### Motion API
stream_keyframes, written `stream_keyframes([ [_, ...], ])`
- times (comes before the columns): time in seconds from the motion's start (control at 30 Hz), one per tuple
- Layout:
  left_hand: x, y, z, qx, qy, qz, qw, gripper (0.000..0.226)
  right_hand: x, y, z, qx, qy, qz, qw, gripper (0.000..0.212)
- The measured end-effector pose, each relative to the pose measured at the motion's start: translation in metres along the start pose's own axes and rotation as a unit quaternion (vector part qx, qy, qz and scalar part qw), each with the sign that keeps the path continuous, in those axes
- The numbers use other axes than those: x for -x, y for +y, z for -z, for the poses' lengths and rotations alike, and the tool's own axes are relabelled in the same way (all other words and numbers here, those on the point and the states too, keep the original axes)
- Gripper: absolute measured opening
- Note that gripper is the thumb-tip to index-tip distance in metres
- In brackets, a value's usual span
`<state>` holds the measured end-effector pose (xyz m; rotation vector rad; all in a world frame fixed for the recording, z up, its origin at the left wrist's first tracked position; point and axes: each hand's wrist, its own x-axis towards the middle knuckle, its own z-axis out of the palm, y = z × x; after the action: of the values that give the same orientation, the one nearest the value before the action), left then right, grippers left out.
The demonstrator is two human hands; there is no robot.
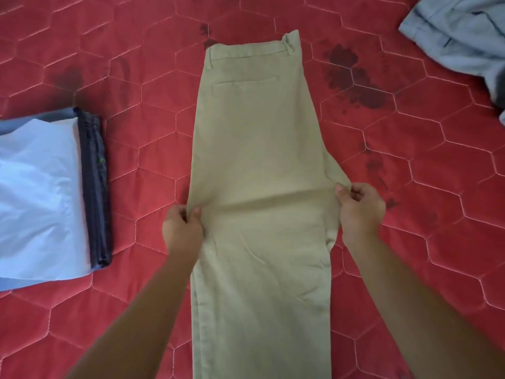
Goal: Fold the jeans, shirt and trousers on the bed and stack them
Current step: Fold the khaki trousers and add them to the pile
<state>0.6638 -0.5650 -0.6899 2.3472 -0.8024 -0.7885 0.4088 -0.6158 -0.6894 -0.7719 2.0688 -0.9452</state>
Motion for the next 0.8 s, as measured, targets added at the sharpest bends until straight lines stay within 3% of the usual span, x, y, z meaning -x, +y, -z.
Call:
stream_keyframes([
  [0.13, -0.007, -0.002, 0.001, -0.059, -0.036, -0.018, 0.997, 0.01, -0.005, 0.006, -0.002, 0.025, 0.006, -0.022, 0.999, 0.016],
  [0.27, -0.009, -0.001, 0.007, -0.095, -0.073, -0.062, 0.991, 0.016, -0.019, -0.001, 0.001, 0.021, -0.03, 0.008, 0.999, 0.024],
  [0.4, -0.025, 0.02, 0.0, -0.057, -0.043, -0.067, 0.995, 0.028, -0.032, -0.009, -0.001, 0.074, -0.083, 0.055, 0.992, 0.016],
  [0.53, -0.045, 0.033, -0.011, -0.022, -0.01, -0.05, 0.998, 0.02, -0.037, -0.009, -0.005, 0.073, -0.051, 0.089, 0.992, 0.007],
  [0.7, -0.053, 0.033, -0.012, -0.008, 0.001, 0.006, 1.0, 0.017, -0.04, -0.01, -0.014, 0.057, 0.013, -0.008, 0.998, 0.006],
  [0.8, -0.052, 0.034, -0.009, -0.022, -0.018, -0.015, 0.999, 0.016, -0.041, -0.012, -0.012, 0.062, 0.005, -0.008, 0.998, 0.008],
])
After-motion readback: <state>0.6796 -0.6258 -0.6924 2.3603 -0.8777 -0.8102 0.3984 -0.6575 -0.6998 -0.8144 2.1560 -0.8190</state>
